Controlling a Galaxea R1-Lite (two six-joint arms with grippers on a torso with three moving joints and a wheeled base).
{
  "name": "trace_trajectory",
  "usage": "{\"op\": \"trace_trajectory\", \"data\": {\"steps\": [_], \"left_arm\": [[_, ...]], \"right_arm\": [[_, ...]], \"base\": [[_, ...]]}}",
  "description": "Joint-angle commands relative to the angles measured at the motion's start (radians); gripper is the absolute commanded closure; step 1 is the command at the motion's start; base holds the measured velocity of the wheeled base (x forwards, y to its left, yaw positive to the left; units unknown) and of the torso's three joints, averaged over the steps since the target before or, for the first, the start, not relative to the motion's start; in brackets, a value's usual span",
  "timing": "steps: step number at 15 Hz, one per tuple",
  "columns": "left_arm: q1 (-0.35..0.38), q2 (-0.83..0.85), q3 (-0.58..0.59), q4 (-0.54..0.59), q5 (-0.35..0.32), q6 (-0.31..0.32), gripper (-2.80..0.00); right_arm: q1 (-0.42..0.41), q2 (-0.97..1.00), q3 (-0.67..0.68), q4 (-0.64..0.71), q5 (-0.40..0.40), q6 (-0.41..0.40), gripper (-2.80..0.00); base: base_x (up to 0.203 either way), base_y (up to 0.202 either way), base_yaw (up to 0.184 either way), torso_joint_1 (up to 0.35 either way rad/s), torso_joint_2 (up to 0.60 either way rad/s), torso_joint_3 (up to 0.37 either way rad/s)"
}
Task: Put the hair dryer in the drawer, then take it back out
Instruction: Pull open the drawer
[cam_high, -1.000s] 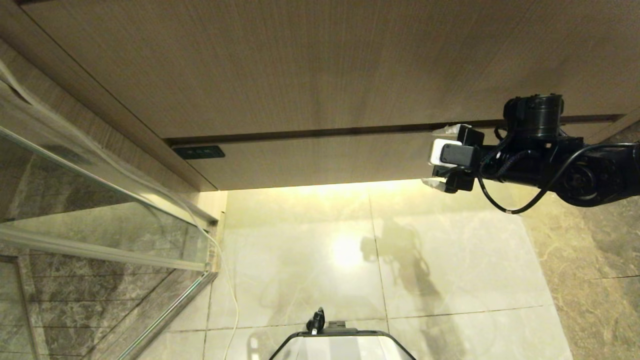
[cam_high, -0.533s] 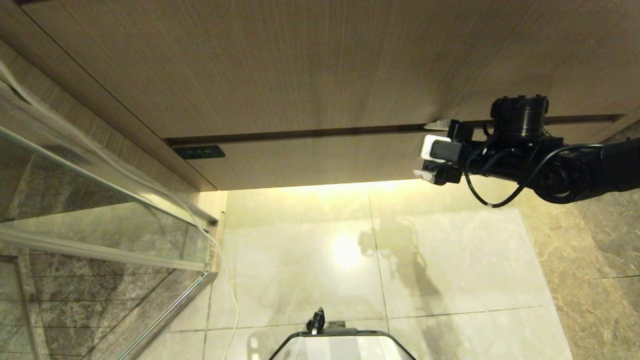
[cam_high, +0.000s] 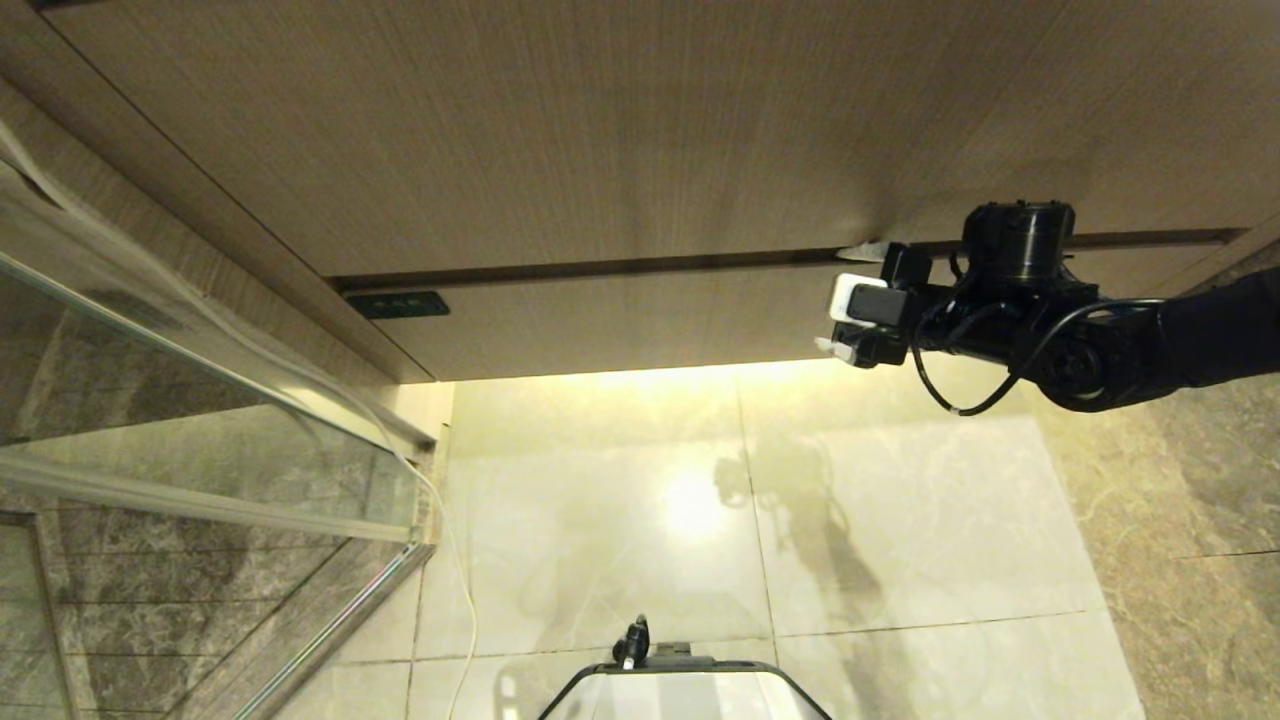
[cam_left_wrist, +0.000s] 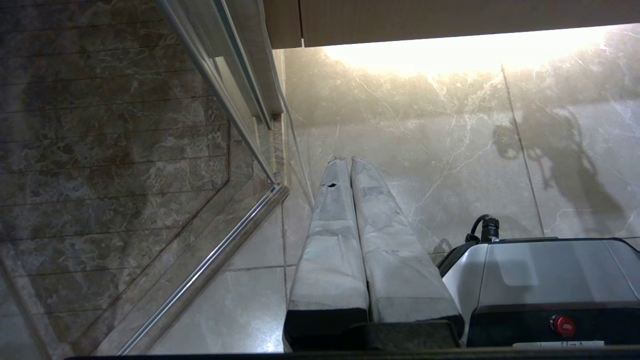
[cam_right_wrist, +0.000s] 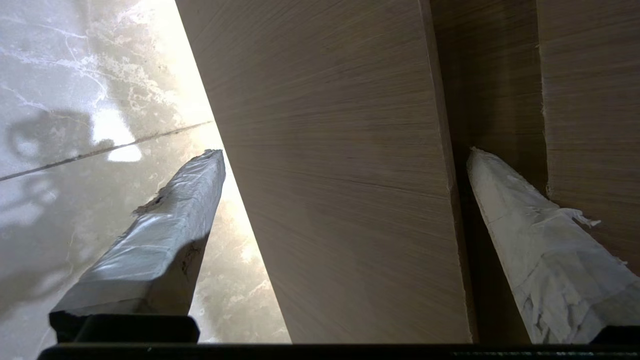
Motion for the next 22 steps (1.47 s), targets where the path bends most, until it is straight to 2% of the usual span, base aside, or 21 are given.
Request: {"op": "trace_trajectory", "data": {"steps": [1, 5, 7, 10, 14, 19, 20, 22], "left_arm": [[0.000, 0.000, 0.001, -0.001, 0.000, 0.000, 0.00], [0.000, 0.000, 0.002, -0.001, 0.000, 0.000, 0.00], [0.000, 0.000, 0.001, -0.001, 0.000, 0.000, 0.00], [0.000, 0.000, 0.002, -0.001, 0.000, 0.000, 0.00], [0.000, 0.000, 0.002, -0.001, 0.000, 0.000, 0.00], [0.000, 0.000, 0.002, -0.001, 0.000, 0.000, 0.00], [0.000, 0.000, 0.002, -0.001, 0.000, 0.001, 0.00], [0.000, 0.000, 0.002, -0.001, 0.000, 0.000, 0.00]], "right_arm": [[0.000, 0.016, -0.005, 0.002, -0.003, -0.007, -2.80], [0.000, 0.032, -0.003, 0.017, -0.007, -0.002, -2.80], [0.000, 0.029, -0.002, 0.042, -0.017, 0.034, -2.80], [-0.002, 0.001, -0.003, 0.187, -0.071, 0.049, -2.80], [-0.004, -0.055, 0.016, 0.369, -0.100, 0.094, -2.80], [-0.003, -0.102, 0.059, 0.451, -0.116, 0.123, -2.80], [-0.003, -0.114, 0.073, 0.483, -0.116, 0.136, -2.80], [-0.003, -0.148, 0.120, 0.587, -0.113, 0.217, -2.80]], "base": [[0.000, 0.000, 0.000, 0.000, 0.00, 0.000], [0.000, 0.000, 0.000, 0.000, 0.00, 0.000], [0.000, 0.000, 0.000, 0.000, 0.00, 0.000], [0.000, 0.000, 0.000, 0.000, 0.00, 0.000], [0.000, 0.000, 0.000, 0.000, 0.00, 0.000], [0.000, 0.000, 0.000, 0.000, 0.00, 0.000], [0.000, 0.000, 0.000, 0.000, 0.00, 0.000], [0.000, 0.000, 0.000, 0.000, 0.00, 0.000]]}}
